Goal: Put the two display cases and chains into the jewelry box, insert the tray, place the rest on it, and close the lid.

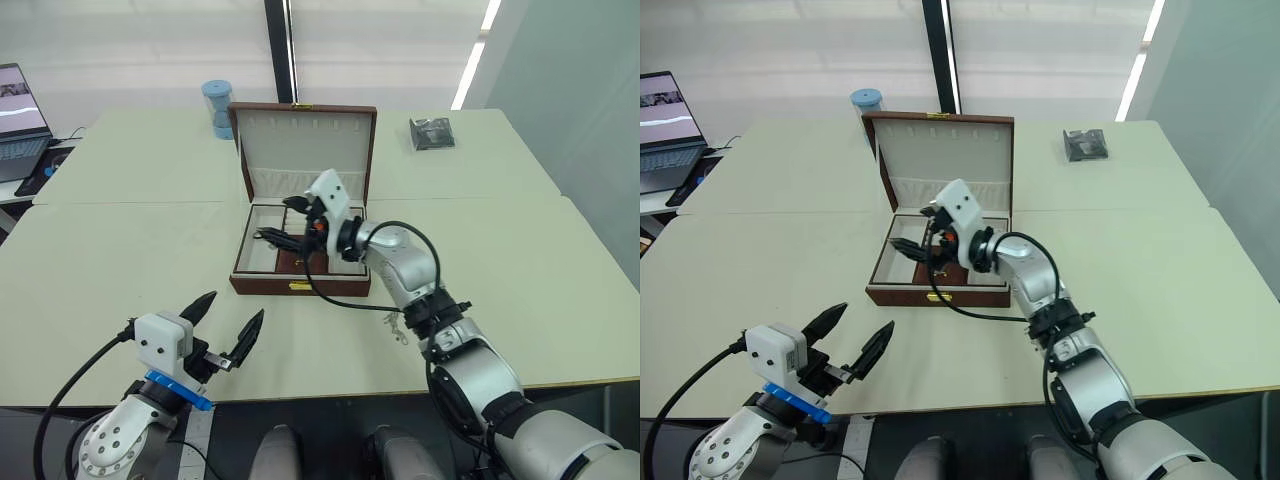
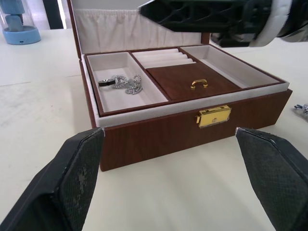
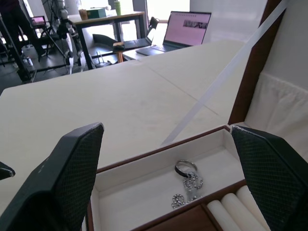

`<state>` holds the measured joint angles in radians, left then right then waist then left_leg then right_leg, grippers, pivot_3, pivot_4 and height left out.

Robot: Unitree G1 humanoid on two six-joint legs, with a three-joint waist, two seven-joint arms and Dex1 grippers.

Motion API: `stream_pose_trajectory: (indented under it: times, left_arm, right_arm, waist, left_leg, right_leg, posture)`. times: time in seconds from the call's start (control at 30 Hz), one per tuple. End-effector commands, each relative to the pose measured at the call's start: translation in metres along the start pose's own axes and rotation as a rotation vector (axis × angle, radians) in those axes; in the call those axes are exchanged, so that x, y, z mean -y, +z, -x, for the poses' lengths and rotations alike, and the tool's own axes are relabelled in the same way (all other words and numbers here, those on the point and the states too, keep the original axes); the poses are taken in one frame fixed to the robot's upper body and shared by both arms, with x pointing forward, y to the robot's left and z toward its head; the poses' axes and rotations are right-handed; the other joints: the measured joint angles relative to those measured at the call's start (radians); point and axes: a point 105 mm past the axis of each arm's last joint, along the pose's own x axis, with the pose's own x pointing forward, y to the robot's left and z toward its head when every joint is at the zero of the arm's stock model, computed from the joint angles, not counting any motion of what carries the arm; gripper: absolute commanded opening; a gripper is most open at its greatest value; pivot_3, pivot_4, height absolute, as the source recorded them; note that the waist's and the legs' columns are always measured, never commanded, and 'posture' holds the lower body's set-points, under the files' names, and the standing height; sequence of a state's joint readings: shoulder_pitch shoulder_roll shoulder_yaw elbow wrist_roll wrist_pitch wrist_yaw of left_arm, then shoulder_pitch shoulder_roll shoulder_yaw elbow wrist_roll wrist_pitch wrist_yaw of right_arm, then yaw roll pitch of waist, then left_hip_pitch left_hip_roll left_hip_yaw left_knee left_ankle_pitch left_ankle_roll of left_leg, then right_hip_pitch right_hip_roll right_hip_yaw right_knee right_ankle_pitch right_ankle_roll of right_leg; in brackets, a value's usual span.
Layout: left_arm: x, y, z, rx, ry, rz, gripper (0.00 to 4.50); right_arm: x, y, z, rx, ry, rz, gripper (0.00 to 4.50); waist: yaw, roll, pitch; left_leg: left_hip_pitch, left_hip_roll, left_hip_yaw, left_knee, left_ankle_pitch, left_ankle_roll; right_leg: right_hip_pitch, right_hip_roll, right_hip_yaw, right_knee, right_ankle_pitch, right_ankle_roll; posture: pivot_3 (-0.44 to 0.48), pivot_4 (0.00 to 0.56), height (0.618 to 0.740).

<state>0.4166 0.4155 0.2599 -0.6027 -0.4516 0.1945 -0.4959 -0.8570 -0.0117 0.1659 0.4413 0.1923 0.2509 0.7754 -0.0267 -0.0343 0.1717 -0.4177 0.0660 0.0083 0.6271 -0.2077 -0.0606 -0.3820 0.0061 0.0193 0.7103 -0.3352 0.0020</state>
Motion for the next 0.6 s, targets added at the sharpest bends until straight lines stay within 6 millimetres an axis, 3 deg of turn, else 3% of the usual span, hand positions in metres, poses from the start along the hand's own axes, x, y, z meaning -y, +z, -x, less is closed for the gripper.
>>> stream_pose_trajectory:
  times: [0.03, 0.37, 0.6]
  left_arm:
    - [-0.023, 0.003, 0.005, -0.033, -0.015, -0.033, 4.5]
    - [-0.094, 0.017, 0.013, -0.135, -0.014, -0.121, 4.5]
    - [-0.13, 0.023, 0.015, -0.165, 0.026, -0.139, 4.5]
  right_arm:
    - [0.009, 0.01, 0.039, 0.054, 0.001, 0.025, 4.48]
    - [0.033, -0.016, 0.155, -0.075, -0.108, 0.043, 4.48]
    - [0.039, -0.037, 0.215, -0.198, -0.238, 0.062, 4.48]
  waist:
    - [-0.001, 0.0, 0.0]
    - [-0.005, 0.001, 0.002]
    - [-0.007, 0.001, 0.003]
  left_leg:
    - [0.0, 0.0, 0.0, 0.0, 0.0, 0.0]
    - [0.001, -0.001, 0.0, -0.001, 0.0, 0.0]
    - [0.001, -0.001, 0.003, -0.001, 0.0, 0.0]
  right_leg:
    - [0.0, 0.0, 0.0, 0.0, 0.0, 0.0]
    - [-0.001, 0.004, 0.0, 0.0, 0.0, 0.0]
    - [-0.001, 0.002, 0.002, 0.0, 0.0, 0.0]
  posture:
    - [0.0, 0.15, 0.74]
    - [0.0, 0.15, 0.74]
    - [0.0, 0.15, 0.74]
